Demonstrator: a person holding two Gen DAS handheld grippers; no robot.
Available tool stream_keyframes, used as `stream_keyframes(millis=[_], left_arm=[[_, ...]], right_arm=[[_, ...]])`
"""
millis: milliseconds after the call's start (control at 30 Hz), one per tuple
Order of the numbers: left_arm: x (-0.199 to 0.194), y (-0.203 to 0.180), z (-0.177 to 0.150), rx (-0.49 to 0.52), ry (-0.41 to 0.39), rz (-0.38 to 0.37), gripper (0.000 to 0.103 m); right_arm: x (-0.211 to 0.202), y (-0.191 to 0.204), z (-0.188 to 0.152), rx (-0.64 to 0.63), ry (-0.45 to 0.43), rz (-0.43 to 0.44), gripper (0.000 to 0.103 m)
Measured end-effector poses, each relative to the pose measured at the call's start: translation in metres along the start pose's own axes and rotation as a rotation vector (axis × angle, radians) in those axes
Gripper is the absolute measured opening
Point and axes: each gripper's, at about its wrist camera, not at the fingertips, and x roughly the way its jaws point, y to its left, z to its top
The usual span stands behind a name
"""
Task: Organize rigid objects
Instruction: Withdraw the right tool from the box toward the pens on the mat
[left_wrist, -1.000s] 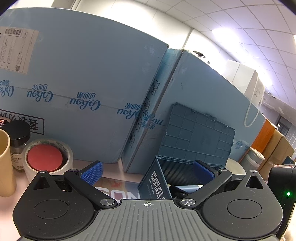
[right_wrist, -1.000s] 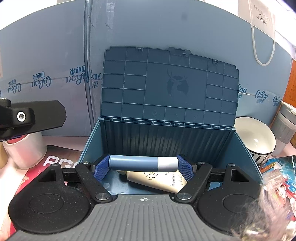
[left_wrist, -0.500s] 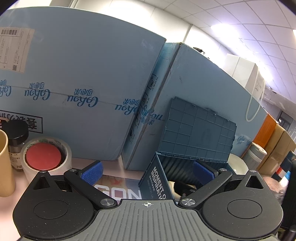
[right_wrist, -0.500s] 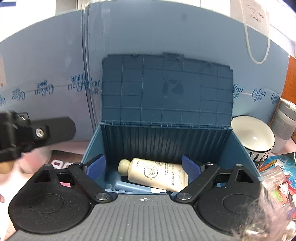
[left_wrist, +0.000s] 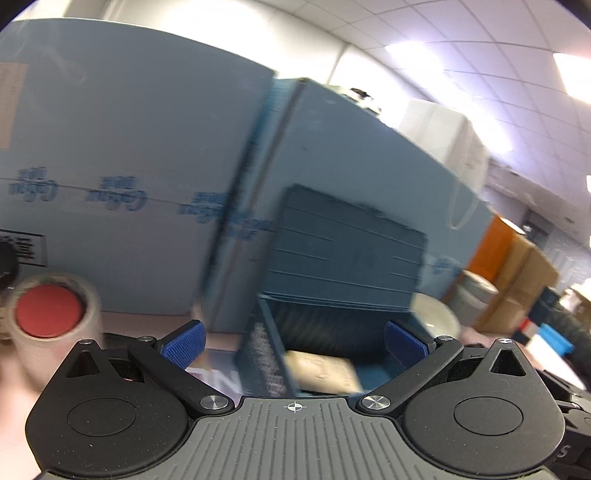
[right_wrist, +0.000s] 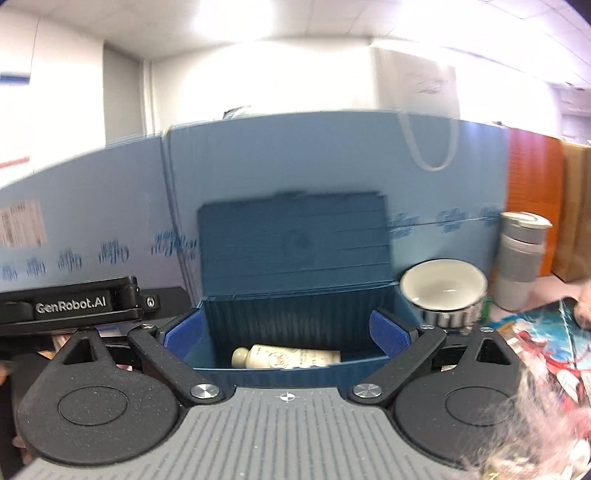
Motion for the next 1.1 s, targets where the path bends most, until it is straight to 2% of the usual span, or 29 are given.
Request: stream_keyframes(millis=[100, 267, 333, 500, 633, 767, 833, 933, 1000, 1100], left_arm=[[-0.002, -0.009, -0.002, 0.02, 0.005, -0.048, 0.103], [0.001, -0.026, -0.009, 0.087, 0.0, -0.02, 0.103], [0.002, -0.031, -0.012, 0.101, -0.006, -0.042, 0.103], [0.001, -0.048, -0.021, 0.162, -0.022, -0.256, 0.103], [-0.001, -0.079, -0.038, 0.297, -0.045, -0.337, 0.103], [-0.002, -0.103, -0.062, 0.426, -0.038, -0.558, 0.103], [0.003, -0.117, -0.076, 0.497, -0.016, -0.618, 0.103], [0.02, -0.139, -0.096, 0.534, 0.084, -0.635, 0.103], [0.035, -0.154, -0.106, 0.55, 0.158, -0.6, 0.103], [0.059, -0.172, -0.116, 0.611, 0.228, -0.56, 0.102]], right_arm=[[-0.021, -0.018, -0.004, 0.06, -0.046, -0.012, 0.099], [-0.049, -0.059, -0.015, 0.154, -0.101, -0.064, 0.101], [-0.058, -0.079, -0.022, 0.207, -0.128, -0.069, 0.101], [-0.072, -0.127, -0.04, 0.317, -0.125, -0.119, 0.101], [-0.082, -0.163, -0.053, 0.374, -0.138, -0.136, 0.101], [-0.085, -0.2, -0.066, 0.441, -0.15, -0.109, 0.101], [-0.082, -0.214, -0.067, 0.447, -0.132, -0.108, 0.101], [-0.078, -0.234, -0.069, 0.443, -0.109, -0.108, 0.101], [-0.074, -0.248, -0.076, 0.498, -0.106, -0.087, 0.101], [-0.069, -0.261, -0.093, 0.602, -0.112, -0.011, 0.101]])
